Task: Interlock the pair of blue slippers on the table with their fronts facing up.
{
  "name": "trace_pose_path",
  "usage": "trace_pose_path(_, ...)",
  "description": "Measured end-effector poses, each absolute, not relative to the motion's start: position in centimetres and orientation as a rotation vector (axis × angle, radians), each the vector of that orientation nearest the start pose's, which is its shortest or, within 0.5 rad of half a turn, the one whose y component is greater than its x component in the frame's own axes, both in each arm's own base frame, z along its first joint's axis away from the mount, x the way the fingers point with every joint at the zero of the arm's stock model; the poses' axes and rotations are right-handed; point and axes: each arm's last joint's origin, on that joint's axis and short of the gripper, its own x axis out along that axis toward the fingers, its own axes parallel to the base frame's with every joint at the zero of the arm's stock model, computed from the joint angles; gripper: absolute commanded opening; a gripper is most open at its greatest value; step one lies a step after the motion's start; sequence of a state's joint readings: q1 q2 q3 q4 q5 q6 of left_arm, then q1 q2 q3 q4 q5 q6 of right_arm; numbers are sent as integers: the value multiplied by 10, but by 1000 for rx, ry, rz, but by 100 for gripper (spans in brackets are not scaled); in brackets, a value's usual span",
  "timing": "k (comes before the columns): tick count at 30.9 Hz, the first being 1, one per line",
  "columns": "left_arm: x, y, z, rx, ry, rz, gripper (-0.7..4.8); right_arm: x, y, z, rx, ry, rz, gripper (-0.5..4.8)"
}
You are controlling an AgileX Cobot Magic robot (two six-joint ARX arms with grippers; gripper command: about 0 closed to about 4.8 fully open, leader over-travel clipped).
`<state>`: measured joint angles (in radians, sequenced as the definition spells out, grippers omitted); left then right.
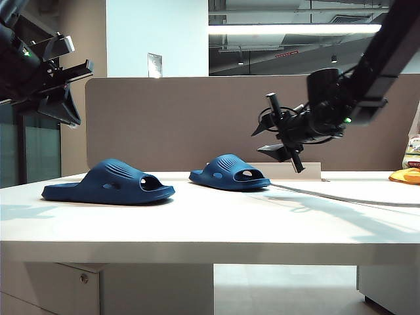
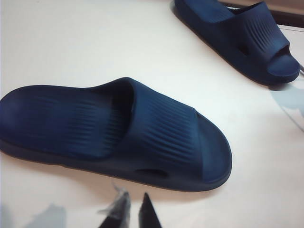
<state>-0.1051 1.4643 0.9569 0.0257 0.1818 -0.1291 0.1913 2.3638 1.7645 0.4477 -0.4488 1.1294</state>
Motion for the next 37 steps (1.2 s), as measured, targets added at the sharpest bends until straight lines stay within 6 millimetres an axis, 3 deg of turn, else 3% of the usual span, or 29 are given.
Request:
trace_pose_path(2,318,-39,255,-147,500,-248,35,527,118,191,1065,518,441,184)
trace_pose_path(4,318,-39,255,-156,501,-245,35,530,122,203,998,529,398,236)
trace_pose_path(8,318,-39,255,-169,504,-241,35,539,128,218,953,541,315,236)
trace_pose_path(15,318,-39,255,-187,506,-237,35,554,131,170,1018,690,233,235)
trace_pose_path(23,319,-39,254,-187,507,-237,35,566,134,190,1030,576,305,244)
trace_pose_path(28,319,-39,254,-186,507,-236,35,574,139,172,1055,641,290,244)
trace_pose_path(37,319,-39,255,-186,501,-238,35,575,146,164,1052,620,271,244)
